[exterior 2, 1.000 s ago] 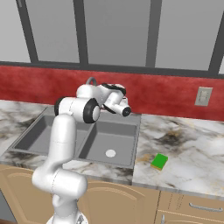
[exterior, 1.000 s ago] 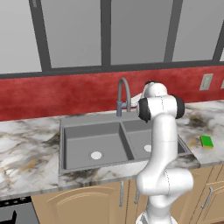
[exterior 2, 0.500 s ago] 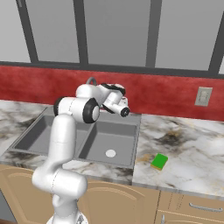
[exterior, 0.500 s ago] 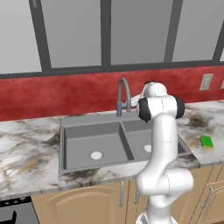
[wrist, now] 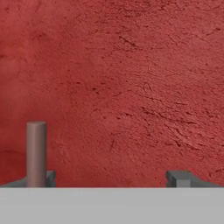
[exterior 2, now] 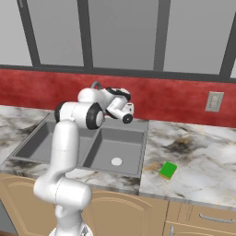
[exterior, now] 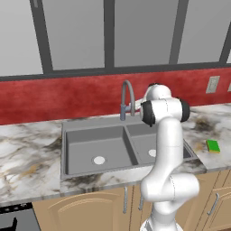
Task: Soak the sponge with water for a few seconds and then drop it inside the sink.
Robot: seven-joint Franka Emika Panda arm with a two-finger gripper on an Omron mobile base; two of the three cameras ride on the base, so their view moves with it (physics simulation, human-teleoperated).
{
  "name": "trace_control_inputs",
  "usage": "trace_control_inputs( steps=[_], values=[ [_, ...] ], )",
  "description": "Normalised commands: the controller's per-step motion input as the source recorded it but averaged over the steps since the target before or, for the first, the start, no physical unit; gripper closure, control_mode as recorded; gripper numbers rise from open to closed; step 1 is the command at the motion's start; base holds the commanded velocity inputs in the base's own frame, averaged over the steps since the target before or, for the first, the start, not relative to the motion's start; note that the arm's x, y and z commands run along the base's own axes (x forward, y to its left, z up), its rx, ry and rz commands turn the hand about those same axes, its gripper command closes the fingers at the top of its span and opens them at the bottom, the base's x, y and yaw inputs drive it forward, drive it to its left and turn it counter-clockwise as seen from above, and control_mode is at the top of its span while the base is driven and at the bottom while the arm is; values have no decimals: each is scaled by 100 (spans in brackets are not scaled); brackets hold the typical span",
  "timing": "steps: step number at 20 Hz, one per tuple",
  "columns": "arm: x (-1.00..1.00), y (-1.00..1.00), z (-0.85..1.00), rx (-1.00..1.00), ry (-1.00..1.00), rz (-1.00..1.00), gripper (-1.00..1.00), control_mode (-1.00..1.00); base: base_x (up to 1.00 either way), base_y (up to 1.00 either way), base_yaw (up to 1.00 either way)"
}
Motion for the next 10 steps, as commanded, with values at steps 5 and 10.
trace_control_inputs(
  steps=[5,10],
  values=[
    [0,-23,-19,0,0,-6,-100,-100,0,0,0],
    [4,-29,-23,0,0,0,-100,-100,0,0,0]
  ],
)
